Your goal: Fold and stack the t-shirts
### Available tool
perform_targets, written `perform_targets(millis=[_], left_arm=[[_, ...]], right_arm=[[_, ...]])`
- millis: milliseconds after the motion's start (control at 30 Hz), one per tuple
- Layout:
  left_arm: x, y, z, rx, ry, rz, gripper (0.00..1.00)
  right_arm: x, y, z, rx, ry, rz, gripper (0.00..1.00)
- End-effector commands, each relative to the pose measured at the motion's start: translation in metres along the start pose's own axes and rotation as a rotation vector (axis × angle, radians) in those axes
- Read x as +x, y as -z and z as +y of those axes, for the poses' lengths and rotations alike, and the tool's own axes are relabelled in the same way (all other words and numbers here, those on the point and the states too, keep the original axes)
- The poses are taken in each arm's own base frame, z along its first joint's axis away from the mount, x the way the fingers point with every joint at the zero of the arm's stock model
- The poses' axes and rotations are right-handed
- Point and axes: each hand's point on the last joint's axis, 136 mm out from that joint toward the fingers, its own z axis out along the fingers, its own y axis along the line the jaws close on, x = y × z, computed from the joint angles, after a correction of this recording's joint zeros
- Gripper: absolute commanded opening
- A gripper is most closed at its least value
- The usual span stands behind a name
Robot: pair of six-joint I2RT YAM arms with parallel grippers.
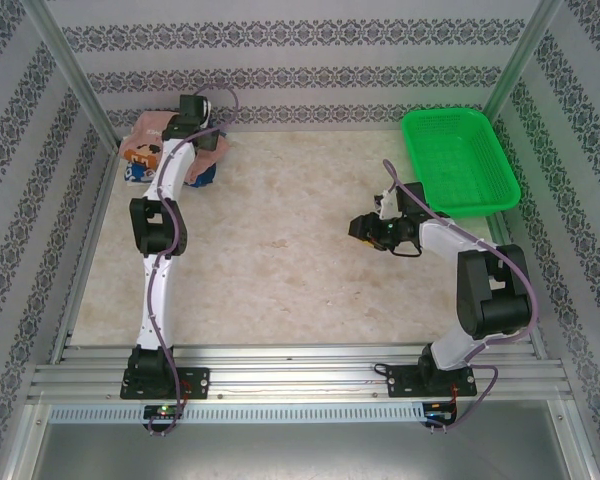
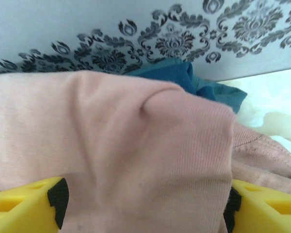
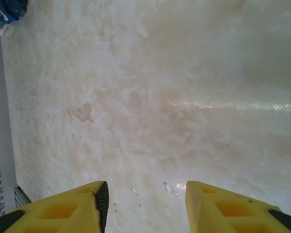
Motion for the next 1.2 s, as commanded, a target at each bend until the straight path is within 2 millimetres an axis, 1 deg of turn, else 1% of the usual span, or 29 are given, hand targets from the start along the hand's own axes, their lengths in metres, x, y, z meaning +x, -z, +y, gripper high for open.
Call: perform_targets(millis=[0, 100, 167, 367, 433, 533, 633, 700, 800, 867, 933, 1000, 1033, 1067, 1100, 1133, 1167], left_arm=[[-0.025, 0.024, 0.026, 0.004, 0.092, -0.061, 0.83], [-0.025, 0.022, 0.029, 0.021, 0.134, -0.066, 0.82], [-0.020, 0.017, 0.030, 0.015, 0.135, -0.053, 0.81], [-0.005, 0.003, 0.020, 0.051, 0.122, -0.016, 0.78], [-0.006, 0.003, 0.016, 0.075, 0.128, -0.021, 0.78], [-0.013, 0.005, 0.006, 0.119, 0.125, -0.047, 0.78], [-0.008, 0.002, 0.008, 0.102, 0.124, -0.028, 0.75], [-0.002, 0.000, 0.010, 0.091, 0.119, -0.009, 0.70], [0.008, -0.007, 0.005, 0.103, 0.106, 0.018, 0.63], [0.013, -0.011, 0.002, 0.111, 0.106, 0.027, 0.54], [0.015, -0.013, -0.003, 0.128, 0.108, 0.030, 0.48], [0.014, -0.013, -0.006, 0.141, 0.105, 0.026, 0.35], [0.014, -0.012, -0.005, 0.142, 0.105, 0.026, 0.27], [0.011, -0.009, -0.004, 0.138, 0.104, 0.021, 0.17], [0.006, -0.004, -0.002, 0.135, 0.104, 0.010, 0.09], [0.000, 0.001, 0.000, 0.128, 0.106, -0.007, 0.05], [-0.006, 0.006, 0.002, 0.127, 0.107, -0.026, 0.04]], right_arm=[[0.007, -0.007, -0.004, -0.016, -0.012, 0.024, 0.47], [0.009, -0.010, -0.005, -0.017, -0.015, 0.033, 0.47], [0.010, -0.011, -0.005, -0.016, -0.016, 0.036, 0.48], [0.009, -0.013, -0.005, -0.018, -0.019, 0.037, 0.47], [0.009, -0.015, -0.004, -0.017, -0.017, 0.039, 0.47], [0.009, -0.015, -0.004, -0.015, -0.017, 0.040, 0.47], [0.008, -0.016, -0.002, -0.019, -0.015, 0.039, 0.47], [0.008, -0.016, 0.000, -0.021, -0.013, 0.039, 0.47], [0.006, -0.015, 0.001, -0.019, -0.008, 0.037, 0.48], [0.007, -0.016, 0.002, -0.021, -0.010, 0.038, 0.48], [0.007, -0.016, 0.004, -0.022, -0.005, 0.038, 0.47], [0.007, -0.016, 0.005, -0.022, -0.001, 0.039, 0.48], [0.007, -0.015, 0.006, -0.020, 0.002, 0.038, 0.47], [0.007, -0.014, 0.007, -0.019, 0.004, 0.036, 0.47], [0.007, -0.013, 0.008, -0.019, 0.008, 0.033, 0.47], [0.007, -0.012, 0.008, -0.018, 0.011, 0.031, 0.48], [0.007, -0.011, 0.009, -0.017, 0.013, 0.028, 0.48]])
